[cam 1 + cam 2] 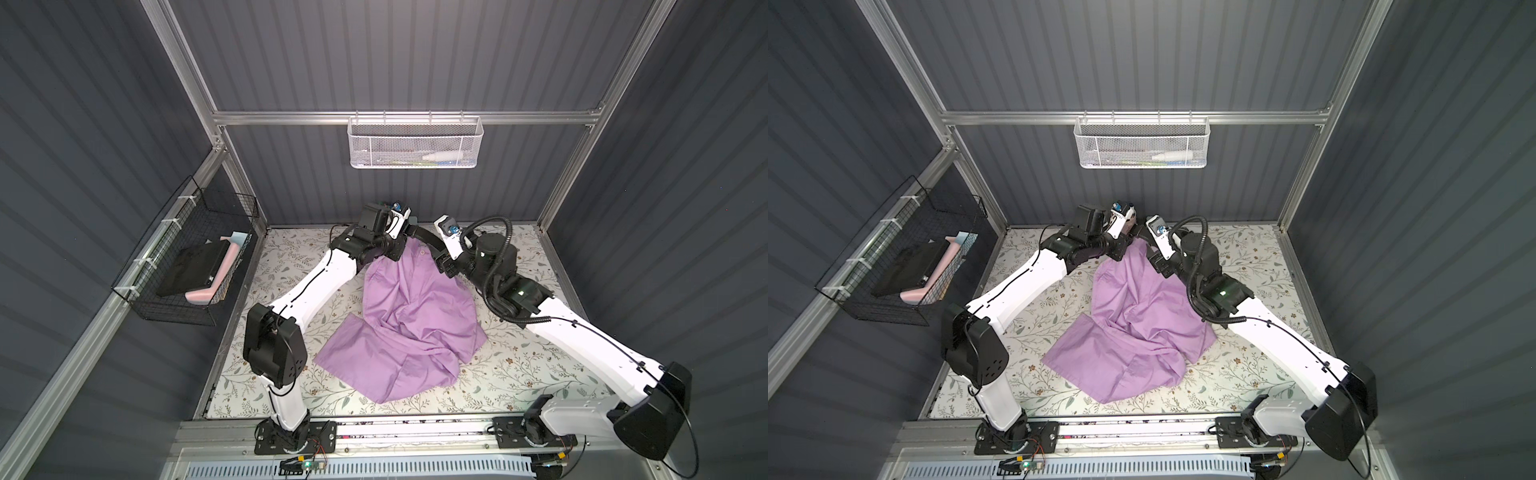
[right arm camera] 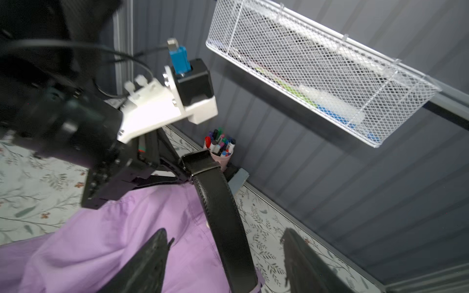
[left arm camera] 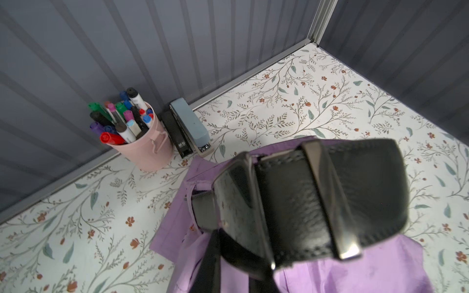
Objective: Remove the belt from the trousers
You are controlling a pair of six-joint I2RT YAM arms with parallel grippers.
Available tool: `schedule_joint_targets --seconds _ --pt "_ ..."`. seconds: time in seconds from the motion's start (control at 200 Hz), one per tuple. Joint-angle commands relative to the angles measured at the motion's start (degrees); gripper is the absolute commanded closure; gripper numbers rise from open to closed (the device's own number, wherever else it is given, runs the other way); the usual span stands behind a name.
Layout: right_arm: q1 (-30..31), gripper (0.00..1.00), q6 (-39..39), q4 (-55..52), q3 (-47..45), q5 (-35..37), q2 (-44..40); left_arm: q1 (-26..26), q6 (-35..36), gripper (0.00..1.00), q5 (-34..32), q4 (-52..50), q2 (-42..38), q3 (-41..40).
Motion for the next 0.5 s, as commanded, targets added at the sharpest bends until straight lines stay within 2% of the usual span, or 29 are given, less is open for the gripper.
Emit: schedule_joint_targets --seconds 0.0,0.29,0.495 --pt "0.07 0.26 -5.16 2.78 -0.4 6.64 3.29 -0.68 -5.78 0.87 1.19 -3.69 -1.25 2.74" --pt "0.1 0.24 -11.07 2.8 6.67 6.55 13.22 -0.77 -4.5 0.86 2.89 -7.36 -0.2 4.62" --pt "0.07 0.27 -15.15 3.58 14.64 12.89 21.12 -0.77 -2.02 0.85 4.71 -9.24 0.27 4.99"
